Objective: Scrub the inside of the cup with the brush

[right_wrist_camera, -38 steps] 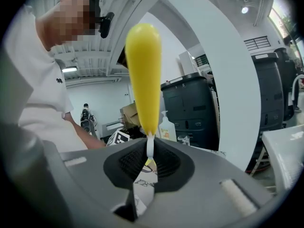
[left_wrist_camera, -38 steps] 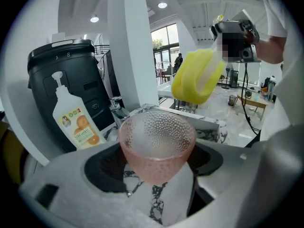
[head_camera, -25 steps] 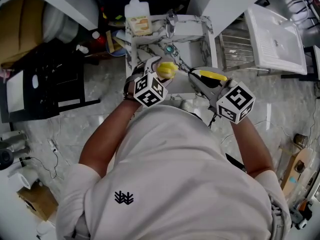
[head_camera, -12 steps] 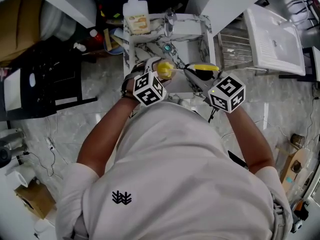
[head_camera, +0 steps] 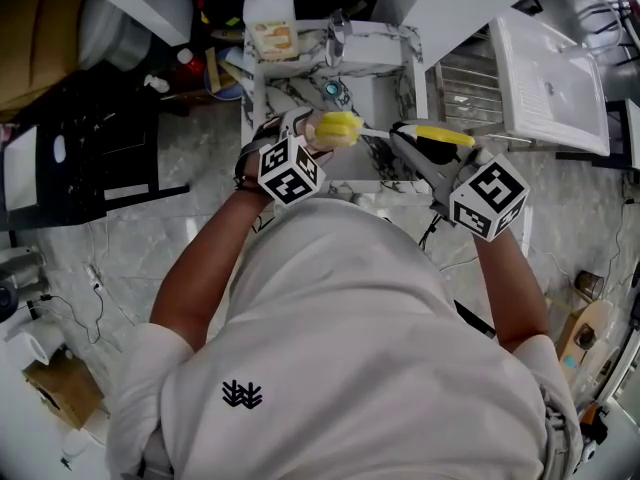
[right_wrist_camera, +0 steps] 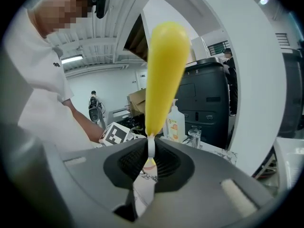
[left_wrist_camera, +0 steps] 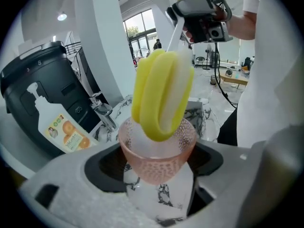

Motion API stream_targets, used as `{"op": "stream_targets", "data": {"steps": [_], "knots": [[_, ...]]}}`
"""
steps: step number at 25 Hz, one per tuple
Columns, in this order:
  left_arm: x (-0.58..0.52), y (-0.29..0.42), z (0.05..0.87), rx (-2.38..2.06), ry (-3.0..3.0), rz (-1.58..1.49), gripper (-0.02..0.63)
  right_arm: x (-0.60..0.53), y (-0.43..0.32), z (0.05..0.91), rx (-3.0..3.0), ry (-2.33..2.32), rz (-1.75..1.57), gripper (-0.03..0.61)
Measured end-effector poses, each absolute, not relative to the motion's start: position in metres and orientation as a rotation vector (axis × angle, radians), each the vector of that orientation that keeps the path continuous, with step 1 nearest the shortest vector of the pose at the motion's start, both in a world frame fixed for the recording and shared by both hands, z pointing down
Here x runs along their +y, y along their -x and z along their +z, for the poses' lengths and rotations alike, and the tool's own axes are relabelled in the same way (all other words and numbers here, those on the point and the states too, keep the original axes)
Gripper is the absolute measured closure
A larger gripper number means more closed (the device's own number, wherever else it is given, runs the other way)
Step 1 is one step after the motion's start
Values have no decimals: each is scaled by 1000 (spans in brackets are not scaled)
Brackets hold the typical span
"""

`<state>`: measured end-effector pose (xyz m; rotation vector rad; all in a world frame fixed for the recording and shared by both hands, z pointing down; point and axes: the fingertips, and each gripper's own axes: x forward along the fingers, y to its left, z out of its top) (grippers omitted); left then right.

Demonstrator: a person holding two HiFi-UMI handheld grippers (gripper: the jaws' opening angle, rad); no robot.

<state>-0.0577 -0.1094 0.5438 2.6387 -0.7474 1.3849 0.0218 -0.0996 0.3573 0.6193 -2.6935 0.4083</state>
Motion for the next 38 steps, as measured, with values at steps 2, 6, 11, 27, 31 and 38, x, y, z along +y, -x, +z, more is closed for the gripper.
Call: {"op": "stream_targets", "data": {"steps": [2, 6, 11, 27, 31, 38], "knots": [[-110, 56, 545, -748, -2636, 1395, 238, -98, -23, 354, -2700, -620, 410, 534], [-108, 50, 544, -743, -2647, 1411, 238, -88, -15, 355, -2705, -576, 397, 534], [-104, 35, 538, -703, -2694, 1416, 238, -80, 1, 377, -2644, -490, 314, 534], [-94, 28, 544, -603, -2743, 1544, 238, -100, -1, 379, -2654, -521, 295, 534], [-98, 32, 547, -614, -2727, 1543, 238, -99, -11, 359, -2691, -546, 301, 534], [-105, 24, 540, -637, -2717, 1474, 236, -89, -9, 363, -2682, -522, 282, 534]]}}
